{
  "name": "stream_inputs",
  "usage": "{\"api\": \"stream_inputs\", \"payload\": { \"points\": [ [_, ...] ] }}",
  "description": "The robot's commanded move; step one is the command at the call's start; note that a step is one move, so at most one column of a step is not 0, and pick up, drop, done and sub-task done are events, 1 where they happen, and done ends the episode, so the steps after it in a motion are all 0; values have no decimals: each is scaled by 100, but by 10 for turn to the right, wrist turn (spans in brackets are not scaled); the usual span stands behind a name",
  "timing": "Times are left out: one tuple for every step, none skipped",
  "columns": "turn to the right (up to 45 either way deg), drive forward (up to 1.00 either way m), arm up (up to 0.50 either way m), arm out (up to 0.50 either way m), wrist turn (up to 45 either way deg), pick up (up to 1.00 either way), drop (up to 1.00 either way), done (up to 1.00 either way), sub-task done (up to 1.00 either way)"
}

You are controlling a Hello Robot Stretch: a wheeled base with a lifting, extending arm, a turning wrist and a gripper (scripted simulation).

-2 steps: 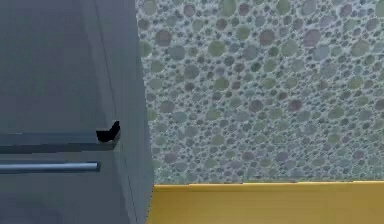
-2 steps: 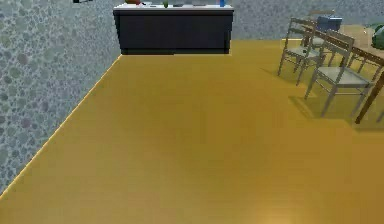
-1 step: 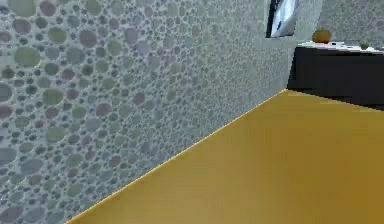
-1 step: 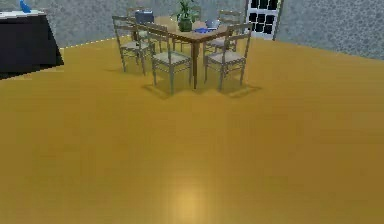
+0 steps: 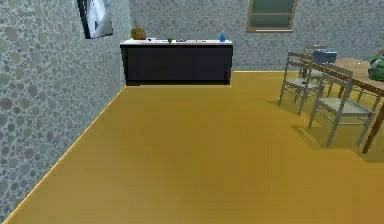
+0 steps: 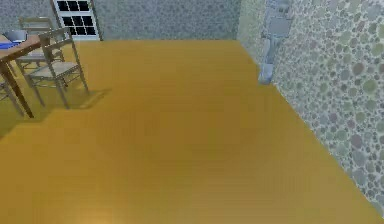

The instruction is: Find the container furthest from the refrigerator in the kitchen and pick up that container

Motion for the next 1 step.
{"api": "stream_inputs", "payload": {
  "points": [
    [0, 100, 0, 0, 0, 0, 0, 0, 0]
  ]
}}
